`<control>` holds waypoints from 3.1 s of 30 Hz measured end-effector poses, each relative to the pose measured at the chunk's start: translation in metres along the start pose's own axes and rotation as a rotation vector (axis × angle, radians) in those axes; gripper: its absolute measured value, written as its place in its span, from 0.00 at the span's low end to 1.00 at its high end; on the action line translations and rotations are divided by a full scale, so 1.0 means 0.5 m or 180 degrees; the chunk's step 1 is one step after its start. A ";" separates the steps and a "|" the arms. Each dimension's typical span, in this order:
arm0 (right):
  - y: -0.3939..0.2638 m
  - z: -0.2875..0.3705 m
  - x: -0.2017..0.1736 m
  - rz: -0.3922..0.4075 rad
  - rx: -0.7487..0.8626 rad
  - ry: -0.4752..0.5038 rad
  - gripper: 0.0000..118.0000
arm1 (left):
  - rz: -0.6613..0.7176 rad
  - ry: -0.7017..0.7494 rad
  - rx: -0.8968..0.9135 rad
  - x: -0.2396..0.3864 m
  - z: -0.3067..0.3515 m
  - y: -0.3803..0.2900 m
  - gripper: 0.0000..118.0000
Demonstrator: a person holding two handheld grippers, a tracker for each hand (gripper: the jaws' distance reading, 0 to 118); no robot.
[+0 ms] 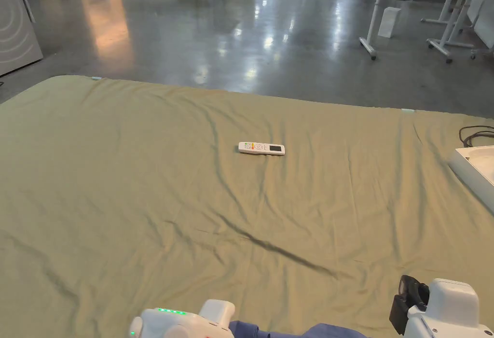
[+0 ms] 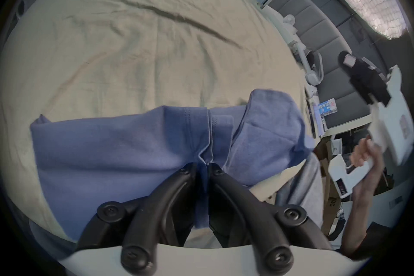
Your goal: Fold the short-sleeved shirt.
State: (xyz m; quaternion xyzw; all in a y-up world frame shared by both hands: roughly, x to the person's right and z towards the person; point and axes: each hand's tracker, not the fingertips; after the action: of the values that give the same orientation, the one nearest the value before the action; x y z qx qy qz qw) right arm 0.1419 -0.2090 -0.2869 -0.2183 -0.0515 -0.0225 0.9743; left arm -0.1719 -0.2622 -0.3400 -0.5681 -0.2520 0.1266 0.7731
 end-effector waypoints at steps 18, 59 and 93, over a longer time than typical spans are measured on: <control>-0.003 -0.009 -0.028 -0.0021 -0.0057 0.0107 0.01 | 0.0976 -0.0301 0.0729 -0.304 0.259 -0.038 0.34; -0.003 -0.009 -0.052 0.0119 -0.0180 0.0110 0.01 | 0.1370 -0.1117 0.0163 -0.390 0.073 -0.052 0.09; 0.002 -0.015 -0.063 0.0048 -0.0123 0.0261 0.01 | 0.0749 -0.0012 0.0560 -0.190 0.412 -0.005 0.08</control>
State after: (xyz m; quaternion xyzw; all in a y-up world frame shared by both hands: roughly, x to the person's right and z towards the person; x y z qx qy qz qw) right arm 0.1114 -0.2105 -0.2978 -0.2364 -0.0094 -0.0251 0.9713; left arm -0.3618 -0.1408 -0.3143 -0.5236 -0.1731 0.2390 0.7992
